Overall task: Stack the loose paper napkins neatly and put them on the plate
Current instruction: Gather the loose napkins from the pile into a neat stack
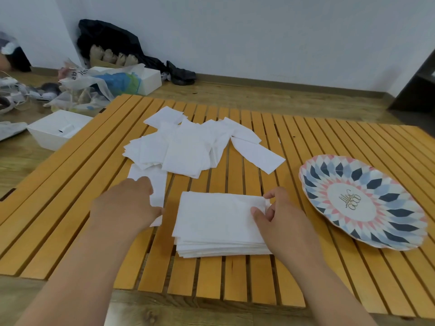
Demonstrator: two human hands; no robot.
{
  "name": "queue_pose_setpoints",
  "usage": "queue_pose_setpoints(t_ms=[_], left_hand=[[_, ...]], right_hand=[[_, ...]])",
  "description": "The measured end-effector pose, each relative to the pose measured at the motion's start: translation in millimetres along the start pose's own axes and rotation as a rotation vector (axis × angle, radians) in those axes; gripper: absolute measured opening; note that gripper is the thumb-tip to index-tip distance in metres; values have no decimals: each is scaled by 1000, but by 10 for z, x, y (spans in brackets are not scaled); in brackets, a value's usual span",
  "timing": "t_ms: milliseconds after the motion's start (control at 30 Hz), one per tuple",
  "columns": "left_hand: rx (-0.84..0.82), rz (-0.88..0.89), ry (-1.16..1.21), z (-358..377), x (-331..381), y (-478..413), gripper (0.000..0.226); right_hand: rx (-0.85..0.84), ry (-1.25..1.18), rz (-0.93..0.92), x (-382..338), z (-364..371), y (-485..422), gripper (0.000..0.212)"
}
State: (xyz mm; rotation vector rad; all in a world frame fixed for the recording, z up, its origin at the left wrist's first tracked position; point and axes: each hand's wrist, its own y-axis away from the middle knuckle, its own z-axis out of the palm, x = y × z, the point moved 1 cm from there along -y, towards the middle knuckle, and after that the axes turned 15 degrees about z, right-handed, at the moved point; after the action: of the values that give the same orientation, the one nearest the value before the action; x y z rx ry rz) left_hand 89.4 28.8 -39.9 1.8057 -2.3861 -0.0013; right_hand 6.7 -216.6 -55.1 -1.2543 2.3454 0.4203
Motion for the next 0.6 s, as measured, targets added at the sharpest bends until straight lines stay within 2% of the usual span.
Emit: queue_pose_setpoints(t_ms=[133, 433, 600], left_hand=[[1, 28, -12, 124, 9, -21, 42], [54, 35, 8, 170, -64, -73, 12], [101, 21, 55, 100, -62, -75, 9]], right_hand=[[54, -50, -26, -17, -23, 17, 38], [56, -121, -42, -53, -53, 26, 38], [45, -214, -33, -42, -67, 16, 37]])
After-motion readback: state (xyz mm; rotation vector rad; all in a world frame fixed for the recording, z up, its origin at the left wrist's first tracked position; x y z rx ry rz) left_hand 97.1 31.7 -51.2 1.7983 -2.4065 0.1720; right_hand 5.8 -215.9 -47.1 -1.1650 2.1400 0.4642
